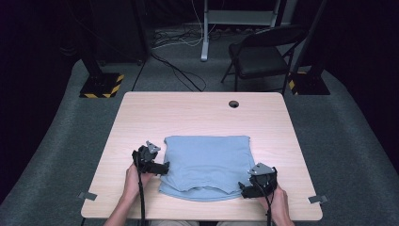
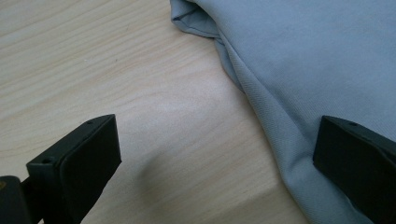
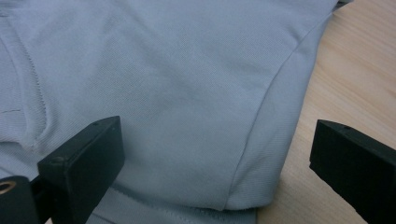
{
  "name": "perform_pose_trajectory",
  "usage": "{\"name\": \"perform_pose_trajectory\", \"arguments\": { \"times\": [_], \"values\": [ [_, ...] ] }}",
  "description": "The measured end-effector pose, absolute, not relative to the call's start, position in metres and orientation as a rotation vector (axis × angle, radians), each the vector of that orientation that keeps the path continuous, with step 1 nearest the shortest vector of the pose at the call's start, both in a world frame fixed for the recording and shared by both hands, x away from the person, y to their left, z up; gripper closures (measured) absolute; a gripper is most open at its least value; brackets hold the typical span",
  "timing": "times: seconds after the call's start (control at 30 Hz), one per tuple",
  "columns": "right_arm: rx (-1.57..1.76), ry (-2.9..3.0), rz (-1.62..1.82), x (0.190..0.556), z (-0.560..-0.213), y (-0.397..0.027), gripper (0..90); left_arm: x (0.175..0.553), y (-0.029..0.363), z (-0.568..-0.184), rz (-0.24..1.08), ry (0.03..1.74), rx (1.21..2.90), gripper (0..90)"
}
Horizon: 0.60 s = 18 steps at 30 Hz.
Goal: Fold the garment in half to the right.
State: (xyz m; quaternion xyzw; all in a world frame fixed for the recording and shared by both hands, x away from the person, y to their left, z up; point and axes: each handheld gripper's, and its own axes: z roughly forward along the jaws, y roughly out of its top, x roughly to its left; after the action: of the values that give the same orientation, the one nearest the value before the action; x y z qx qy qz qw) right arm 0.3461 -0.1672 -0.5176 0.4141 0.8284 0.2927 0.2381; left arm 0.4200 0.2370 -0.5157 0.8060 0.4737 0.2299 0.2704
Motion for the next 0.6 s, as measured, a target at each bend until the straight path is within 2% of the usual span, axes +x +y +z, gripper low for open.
{"name": "perform_pose_trajectory", "arguments": {
  "times": [0.4, 0.6],
  "values": [
    [1.220, 2.264, 0.818, 0.338, -0.518, -0.192, 2.1, 0.416, 0.221, -0.516, 0.586, 1.215, 2.186, 0.3],
    [1.182, 2.264, 0.864, 0.340, -0.506, -0.181, 2.2, 0.429, 0.222, -0.508, 0.575, 1.228, 2.158, 0.2]
  ]
}}
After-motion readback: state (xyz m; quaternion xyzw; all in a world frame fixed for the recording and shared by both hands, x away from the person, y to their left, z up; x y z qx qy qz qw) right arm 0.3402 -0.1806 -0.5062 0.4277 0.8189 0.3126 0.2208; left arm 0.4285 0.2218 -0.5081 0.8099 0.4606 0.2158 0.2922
